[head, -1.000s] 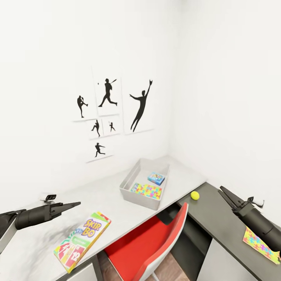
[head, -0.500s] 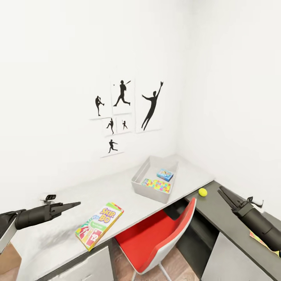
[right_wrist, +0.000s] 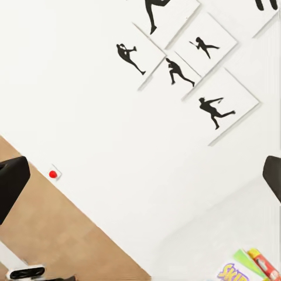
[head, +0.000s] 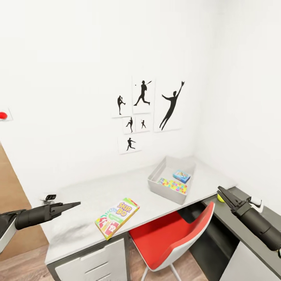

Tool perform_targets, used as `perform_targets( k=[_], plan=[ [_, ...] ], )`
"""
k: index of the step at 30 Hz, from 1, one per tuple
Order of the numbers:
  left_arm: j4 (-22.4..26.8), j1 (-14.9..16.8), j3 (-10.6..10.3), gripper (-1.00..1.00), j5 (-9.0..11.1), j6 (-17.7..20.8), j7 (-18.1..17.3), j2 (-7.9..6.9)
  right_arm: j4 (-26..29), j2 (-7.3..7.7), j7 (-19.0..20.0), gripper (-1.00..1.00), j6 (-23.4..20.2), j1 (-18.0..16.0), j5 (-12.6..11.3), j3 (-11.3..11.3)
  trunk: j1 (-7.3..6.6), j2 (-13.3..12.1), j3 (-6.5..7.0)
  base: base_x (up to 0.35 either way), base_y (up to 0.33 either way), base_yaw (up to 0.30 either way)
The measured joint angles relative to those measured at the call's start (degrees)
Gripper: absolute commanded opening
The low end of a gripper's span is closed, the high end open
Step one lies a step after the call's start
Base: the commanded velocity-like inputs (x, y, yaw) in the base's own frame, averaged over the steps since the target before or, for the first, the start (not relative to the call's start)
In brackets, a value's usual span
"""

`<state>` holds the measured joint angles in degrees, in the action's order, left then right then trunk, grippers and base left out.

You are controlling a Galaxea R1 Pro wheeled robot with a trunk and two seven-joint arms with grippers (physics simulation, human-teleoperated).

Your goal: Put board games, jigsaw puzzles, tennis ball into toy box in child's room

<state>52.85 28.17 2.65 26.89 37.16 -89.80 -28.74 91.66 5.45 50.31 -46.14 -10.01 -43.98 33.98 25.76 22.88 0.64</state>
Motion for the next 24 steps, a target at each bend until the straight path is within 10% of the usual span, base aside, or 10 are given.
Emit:
perform_targets(
  k=[10, 16, 24],
  plan=[
    [0.00, 0.00, -0.05, 1.00, -0.03, 0.00, 0.00, 0.00, 0.24, 0.22, -7.31, 1.00, -2.38, -0.68, -0.12, -1.31, 0.00, 0.00, -0.18, -0.001, 0.000, 0.292],
    [-0.01, 0.01, -0.01, 1.00, -0.10, -0.02, 0.00, 0.01, 0.24, 0.91, -15.61, 1.00, -10.35, -8.34, -0.05, -3.79, 0.00, -0.01, -0.30, 0.000, 0.000, 0.291],
    [-0.01, 0.00, 0.02, 1.00, -0.02, 0.09, 0.00, 0.00, -1.19, 1.58, -37.08, 1.00, -13.61, -22.38, 1.33, -14.89, 0.00, -0.01, -0.46, 0.000, 0.000, 0.292]
  ],
)
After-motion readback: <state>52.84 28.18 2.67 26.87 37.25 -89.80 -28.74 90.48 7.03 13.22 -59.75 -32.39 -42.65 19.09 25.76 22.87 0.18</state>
